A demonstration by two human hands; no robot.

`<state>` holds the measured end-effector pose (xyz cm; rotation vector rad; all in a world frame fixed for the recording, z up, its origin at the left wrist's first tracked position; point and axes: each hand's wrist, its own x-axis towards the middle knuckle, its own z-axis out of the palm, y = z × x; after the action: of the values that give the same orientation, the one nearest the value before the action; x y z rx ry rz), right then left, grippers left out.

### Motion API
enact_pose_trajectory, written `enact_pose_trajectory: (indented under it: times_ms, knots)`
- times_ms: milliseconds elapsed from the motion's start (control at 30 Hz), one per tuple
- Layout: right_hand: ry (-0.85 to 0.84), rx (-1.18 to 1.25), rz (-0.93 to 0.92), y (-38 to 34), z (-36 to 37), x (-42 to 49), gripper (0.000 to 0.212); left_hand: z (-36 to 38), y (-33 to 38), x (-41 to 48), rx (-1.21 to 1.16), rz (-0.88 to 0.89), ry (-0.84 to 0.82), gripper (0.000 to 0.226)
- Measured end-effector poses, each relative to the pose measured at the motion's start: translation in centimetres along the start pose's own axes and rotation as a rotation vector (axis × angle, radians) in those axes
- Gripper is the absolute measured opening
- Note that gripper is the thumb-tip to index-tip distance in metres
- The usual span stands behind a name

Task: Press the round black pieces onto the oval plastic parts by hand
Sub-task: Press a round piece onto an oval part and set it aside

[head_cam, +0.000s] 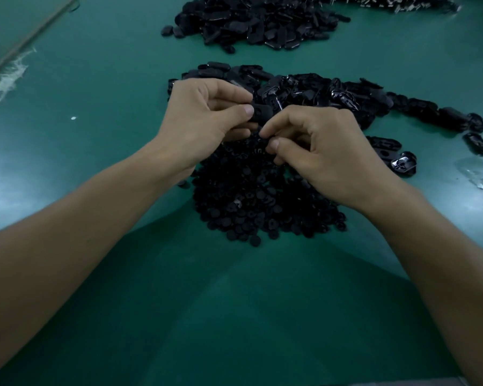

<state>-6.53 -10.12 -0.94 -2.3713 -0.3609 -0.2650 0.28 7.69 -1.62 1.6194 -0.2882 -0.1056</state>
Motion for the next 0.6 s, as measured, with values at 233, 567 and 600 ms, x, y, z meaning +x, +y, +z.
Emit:
enact_pose_trajectory:
  times_ms: [233,567,600]
  knots:
    - [0.086,0.04,0.034,0.41,0.0,0.16,0.018,0.2,0.13,-0.21,0.003,-0.001,-0.013,0.009]
    - [0.105,0.229,0.134,0.95,-0.56,0.46,0.019,0.71,0.44,-0.65,-0.017,0.029,-0.013,0.012]
    - [0.118,0.233,0.122,0.88,-0.64,0.45,0.015,0.75,0.48,-0.7,-0.02,0.032,-0.016,0.012]
